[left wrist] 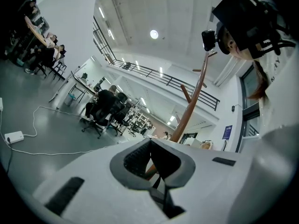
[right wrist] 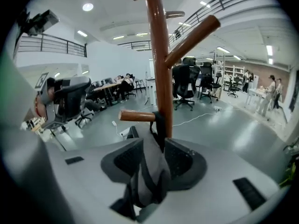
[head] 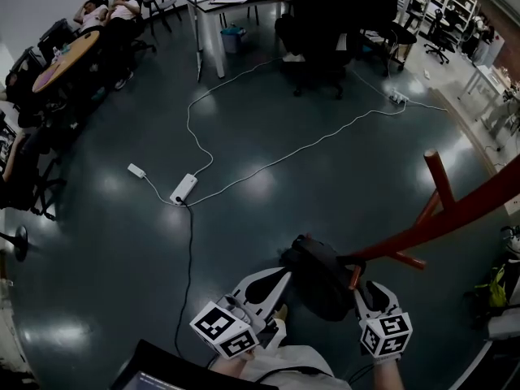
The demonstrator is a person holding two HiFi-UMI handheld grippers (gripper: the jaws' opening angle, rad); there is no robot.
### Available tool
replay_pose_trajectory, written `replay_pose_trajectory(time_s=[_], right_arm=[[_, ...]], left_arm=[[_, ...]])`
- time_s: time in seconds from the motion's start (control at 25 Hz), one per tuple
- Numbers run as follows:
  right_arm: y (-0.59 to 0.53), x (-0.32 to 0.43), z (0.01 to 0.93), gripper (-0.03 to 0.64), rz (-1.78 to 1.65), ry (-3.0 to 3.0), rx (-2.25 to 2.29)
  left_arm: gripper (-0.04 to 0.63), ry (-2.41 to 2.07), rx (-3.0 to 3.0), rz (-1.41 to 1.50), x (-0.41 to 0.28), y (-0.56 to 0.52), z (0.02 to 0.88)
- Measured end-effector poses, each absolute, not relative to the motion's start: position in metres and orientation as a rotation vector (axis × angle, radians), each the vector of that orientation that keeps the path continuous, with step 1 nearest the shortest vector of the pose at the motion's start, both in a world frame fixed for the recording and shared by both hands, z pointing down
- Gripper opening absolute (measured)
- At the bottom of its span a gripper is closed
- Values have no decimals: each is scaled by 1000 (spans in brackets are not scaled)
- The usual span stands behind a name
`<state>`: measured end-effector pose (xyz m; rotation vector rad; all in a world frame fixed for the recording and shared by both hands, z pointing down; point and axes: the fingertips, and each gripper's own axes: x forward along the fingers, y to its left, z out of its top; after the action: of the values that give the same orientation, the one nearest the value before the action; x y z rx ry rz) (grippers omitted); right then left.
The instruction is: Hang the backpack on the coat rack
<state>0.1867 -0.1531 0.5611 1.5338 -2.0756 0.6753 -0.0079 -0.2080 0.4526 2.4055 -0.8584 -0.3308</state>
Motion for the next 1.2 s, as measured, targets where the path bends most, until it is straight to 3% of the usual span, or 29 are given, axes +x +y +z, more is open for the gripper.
replay_pose_trajectory(time_s=[0.28, 0.4, 0.8, 1.2], right_arm=[[-111, 164, 518, 117, 1305, -2407, 1605], [-96, 153, 478, 44, 1455, -2573, 1594], [-10, 116, 394, 28, 827, -2794, 1451], [47, 107, 373, 18, 677, -2754, 1454]], left_arm=[[9, -933, 2417, -366, -28, -167, 431], [9, -953, 2426, -364, -32, -143, 419], [9, -866, 2491, -366, -10, -56, 406], [9, -717, 2540, -375, 31, -8, 387]])
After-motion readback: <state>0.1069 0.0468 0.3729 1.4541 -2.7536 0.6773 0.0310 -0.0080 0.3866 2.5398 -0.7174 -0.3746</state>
